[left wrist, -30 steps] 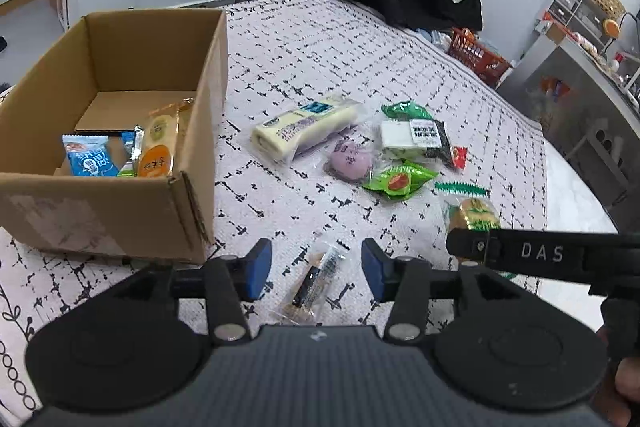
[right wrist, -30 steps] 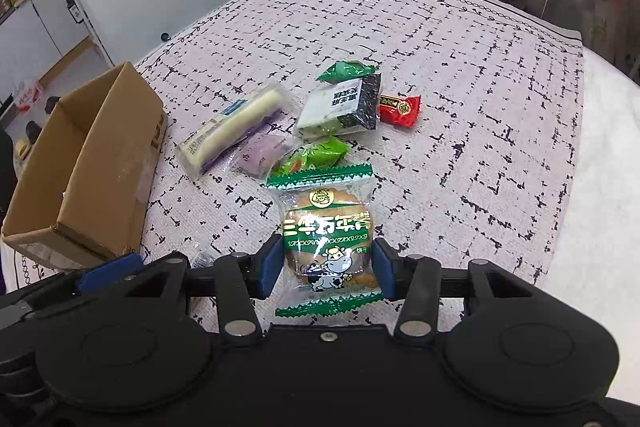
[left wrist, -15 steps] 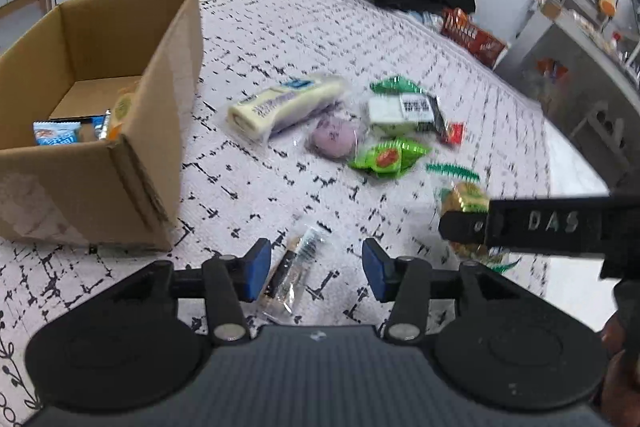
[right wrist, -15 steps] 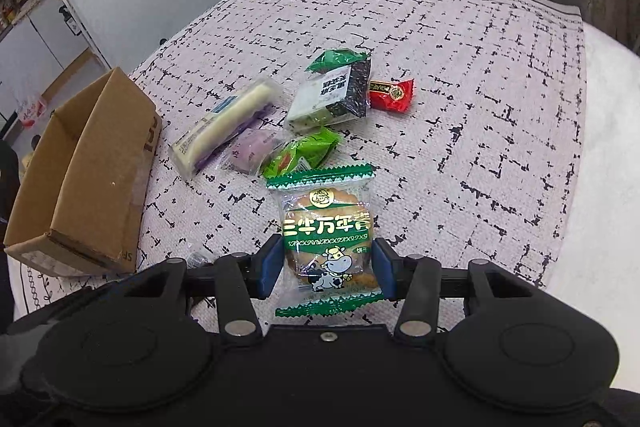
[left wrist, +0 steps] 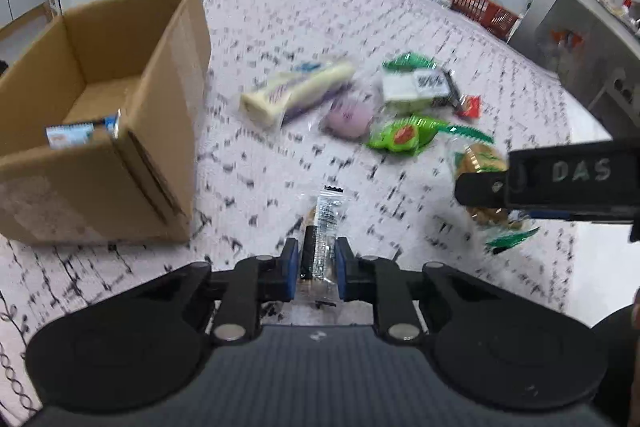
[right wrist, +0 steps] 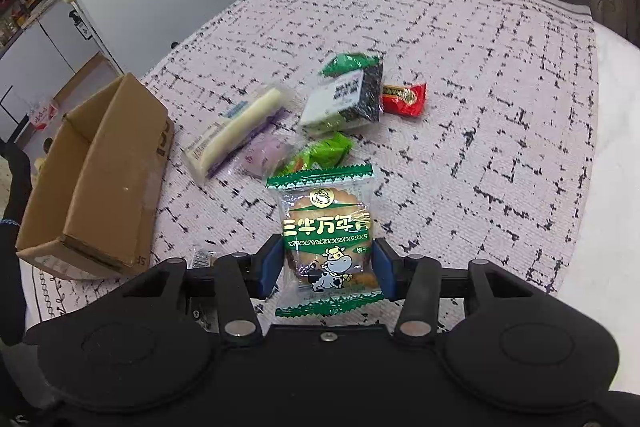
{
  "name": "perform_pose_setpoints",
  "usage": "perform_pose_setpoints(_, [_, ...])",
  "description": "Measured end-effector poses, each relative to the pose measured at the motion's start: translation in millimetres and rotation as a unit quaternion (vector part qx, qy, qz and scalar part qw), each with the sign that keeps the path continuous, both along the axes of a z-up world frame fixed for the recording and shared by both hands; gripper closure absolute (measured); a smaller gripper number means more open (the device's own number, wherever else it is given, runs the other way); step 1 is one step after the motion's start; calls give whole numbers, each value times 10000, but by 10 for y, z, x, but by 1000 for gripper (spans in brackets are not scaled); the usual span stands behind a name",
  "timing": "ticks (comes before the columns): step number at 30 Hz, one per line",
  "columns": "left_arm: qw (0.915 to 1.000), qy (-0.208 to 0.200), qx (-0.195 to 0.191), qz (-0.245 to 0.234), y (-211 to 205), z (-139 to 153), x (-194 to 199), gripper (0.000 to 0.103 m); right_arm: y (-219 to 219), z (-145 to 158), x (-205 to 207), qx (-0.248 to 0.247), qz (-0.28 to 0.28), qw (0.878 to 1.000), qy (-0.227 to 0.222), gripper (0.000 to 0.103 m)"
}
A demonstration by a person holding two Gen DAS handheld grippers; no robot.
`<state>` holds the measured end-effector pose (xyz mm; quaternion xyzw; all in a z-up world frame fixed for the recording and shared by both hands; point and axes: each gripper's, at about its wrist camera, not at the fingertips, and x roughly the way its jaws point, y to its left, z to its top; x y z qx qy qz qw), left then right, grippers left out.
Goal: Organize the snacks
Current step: 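Close the left gripper on the clear stick pack and lift both packs, then carry both packs over the cardboard box and open both grippers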
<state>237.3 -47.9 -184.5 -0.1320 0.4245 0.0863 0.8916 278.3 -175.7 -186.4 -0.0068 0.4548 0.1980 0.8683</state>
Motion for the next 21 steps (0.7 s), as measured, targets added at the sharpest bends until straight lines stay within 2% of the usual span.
perform_pose_setpoints(10, [9983, -566, -109, 40, 105, 514, -68, 85, 201, 366, -79, 52, 200, 9993, -323, 56])
perform_pose_setpoints(21, [9946, -934, -262, 380, 469, 792, -170, 85, 585, 719, -199, 79, 395, 9969, -671, 56])
